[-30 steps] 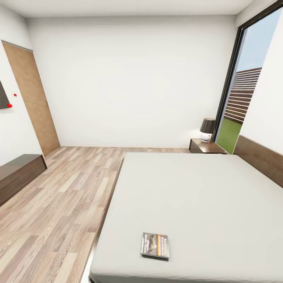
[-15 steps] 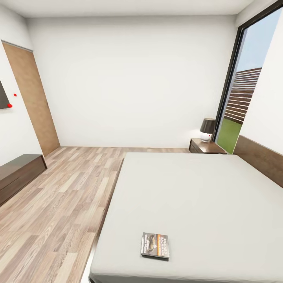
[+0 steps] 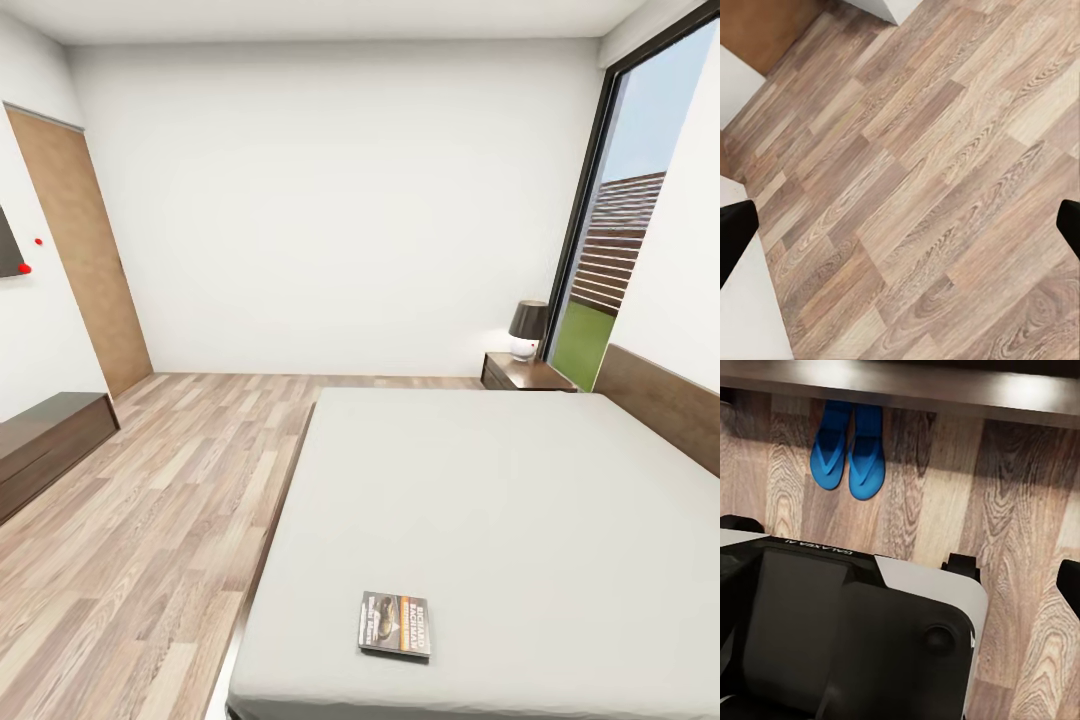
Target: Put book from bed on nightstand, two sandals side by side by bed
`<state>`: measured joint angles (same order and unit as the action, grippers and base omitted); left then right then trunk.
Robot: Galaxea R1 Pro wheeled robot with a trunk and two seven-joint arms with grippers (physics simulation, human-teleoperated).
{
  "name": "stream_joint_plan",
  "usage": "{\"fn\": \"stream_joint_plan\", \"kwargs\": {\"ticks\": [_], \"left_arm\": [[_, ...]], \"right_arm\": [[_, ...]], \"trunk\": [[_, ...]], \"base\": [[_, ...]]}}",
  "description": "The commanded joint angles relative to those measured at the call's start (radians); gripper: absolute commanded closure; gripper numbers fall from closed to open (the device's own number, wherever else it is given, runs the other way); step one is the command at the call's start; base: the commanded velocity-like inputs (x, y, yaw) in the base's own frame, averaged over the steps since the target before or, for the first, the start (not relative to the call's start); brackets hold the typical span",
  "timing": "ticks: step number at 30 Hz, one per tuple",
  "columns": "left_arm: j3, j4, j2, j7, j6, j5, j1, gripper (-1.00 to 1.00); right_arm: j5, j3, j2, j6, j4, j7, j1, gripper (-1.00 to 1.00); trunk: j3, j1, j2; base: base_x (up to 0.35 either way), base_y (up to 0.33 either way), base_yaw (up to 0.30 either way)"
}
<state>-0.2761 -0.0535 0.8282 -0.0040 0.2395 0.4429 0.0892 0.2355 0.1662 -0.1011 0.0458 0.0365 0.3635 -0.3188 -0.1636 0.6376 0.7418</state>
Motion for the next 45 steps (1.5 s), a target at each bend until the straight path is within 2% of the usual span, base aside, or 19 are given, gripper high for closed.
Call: {"fn": "stream_joint_plan", "kwargs": {"ticks": [1, 4, 7, 8, 16, 17, 18, 19, 20, 21, 23, 26, 29, 32, 35, 37, 40, 45], "left_arm": [[-0.007, -0.013, 0.015, 0.000, -0.011, -0.003, 0.001, -1.00], [-0.008, -0.089, 0.046, 0.001, -0.076, 0.001, 0.002, -1.00], [-0.009, -0.197, 0.063, 0.002, -0.166, 0.003, 0.002, -1.00], [-0.009, -0.197, 0.063, 0.002, -0.166, 0.003, 0.002, -1.00], [-0.014, -0.510, 0.075, 0.005, -0.392, 0.007, 0.011, -1.00], [-0.016, -0.593, 0.075, 0.004, -0.463, 0.008, 0.030, -1.00], [-0.016, -0.628, 0.074, 0.003, -0.498, 0.008, 0.046, -1.00], [-0.017, -0.659, 0.073, 0.001, -0.532, 0.007, 0.066, -1.00], [-0.017, -0.659, 0.073, 0.001, -0.532, 0.007, 0.066, -1.00], [-0.017, -0.707, 0.070, -0.003, -0.592, 0.004, 0.113, -1.00], [-0.017, -0.741, 0.063, -0.010, -0.642, 0.003, 0.164, -1.00], [-0.016, -0.776, 0.027, -0.023, -0.703, 0.001, 0.245, -1.00], [-0.011, -0.794, -0.040, -0.026, -0.748, -0.010, 0.329, -1.00], [-0.005, -0.799, -0.100, -0.024, -0.769, -0.065, 0.394, -1.00], [-0.003, -0.797, -0.135, -0.027, -0.779, -0.145, 0.436, -1.00], [-0.002, -0.798, -0.154, -0.029, -0.782, -0.183, 0.460, -1.00], [-0.001, -0.799, -0.192, -0.031, -0.788, -0.217, 0.494, -1.00], [0.003, -0.795, -0.285, -0.033, -0.798, -0.244, 0.564, -1.00]], "right_arm": [[0.008, 0.009, 0.000, 0.005, 0.002, 0.004, 0.000, -1.00], [0.008, 0.009, -0.001, 0.005, 0.001, 0.004, 0.000, -1.00], [0.007, 0.008, -0.002, 0.005, 0.001, 0.003, 0.000, -1.00], [0.007, 0.008, -0.002, 0.005, 0.001, 0.003, 0.000, -1.00], [0.006, 0.007, -0.006, 0.005, -0.001, -0.034, 0.000, -1.00], [0.006, 0.007, -0.006, 0.005, -0.003, -0.049, 0.000, -1.00], [0.006, 0.007, -0.006, 0.005, -0.003, -0.055, 0.000, -1.00], [0.006, 0.007, -0.006, 0.005, -0.004, -0.059, 0.000, -1.00], [0.006, 0.007, -0.006, 0.005, -0.004, -0.059, 0.000, -1.00], [0.007, 0.007, -0.005, 0.005, -0.005, -0.066, 0.000, -1.00], [0.007, 0.007, -0.004, 0.005, -0.005, -0.071, 0.000, -1.00], [0.007, 0.007, -0.005, 0.005, -0.006, -0.075, 0.000, -1.00], [0.007, 0.007, -0.006, 0.005, -0.006, -0.077, 0.000, -1.00], [0.007, 0.007, -0.006, 0.005, -0.006, -0.078, 0.000, -1.00], [0.007, 0.007, -0.008, 0.005, -0.006, -0.079, 0.000, -1.00], [0.007, 0.007, -0.006, 0.005, -0.006, -0.079, 0.000, -1.00], [0.007, 0.005, -0.003, 0.005, -0.006, -0.079, 0.000, -1.00], [0.007, 0.003, -0.002, 0.005, -0.006, -0.080, 0.000, -1.00]], "trunk": [[-0.002, 0.000, 0.001], [-0.002, 0.000, 0.001], [-0.002, 0.000, 0.001], [-0.002, 0.000, 0.001], [-0.002, 0.000, 0.001], [-0.002, 0.000, 0.001], [-0.002, 0.000, 0.001], [-0.002, 0.000, 0.001], [-0.002, 0.000, 0.001], [-0.002, 0.000, 0.001], [-0.002, 0.000, 0.001], [-0.002, 0.000, 0.001], [-0.002, 0.000, 0.001], [-0.002, 0.000, 0.001], [-0.002, 0.000, 0.001], [-0.002, 0.000, 0.001], [-0.002, 0.000, 0.001], [-0.002, 0.000, 0.001]], "base": [[0.000, 0.000, 0.000], [0.000, 0.000, 0.000], [0.000, 0.000, 0.000], [0.000, 0.000, 0.000], [0.000, 0.000, 0.000], [0.000, 0.000, 0.000], [0.000, 0.000, 0.000], [0.000, 0.000, 0.000], [0.000, 0.000, 0.000], [0.000, 0.000, 0.000], [0.000, 0.000, 0.000], [0.000, 0.000, 0.000], [0.000, 0.000, 0.000], [0.000, 0.000, 0.000], [0.000, 0.000, 0.000], [0.000, 0.000, 0.000], [0.000, 0.000, 0.000], [0.000, 0.000, 0.000]]}}
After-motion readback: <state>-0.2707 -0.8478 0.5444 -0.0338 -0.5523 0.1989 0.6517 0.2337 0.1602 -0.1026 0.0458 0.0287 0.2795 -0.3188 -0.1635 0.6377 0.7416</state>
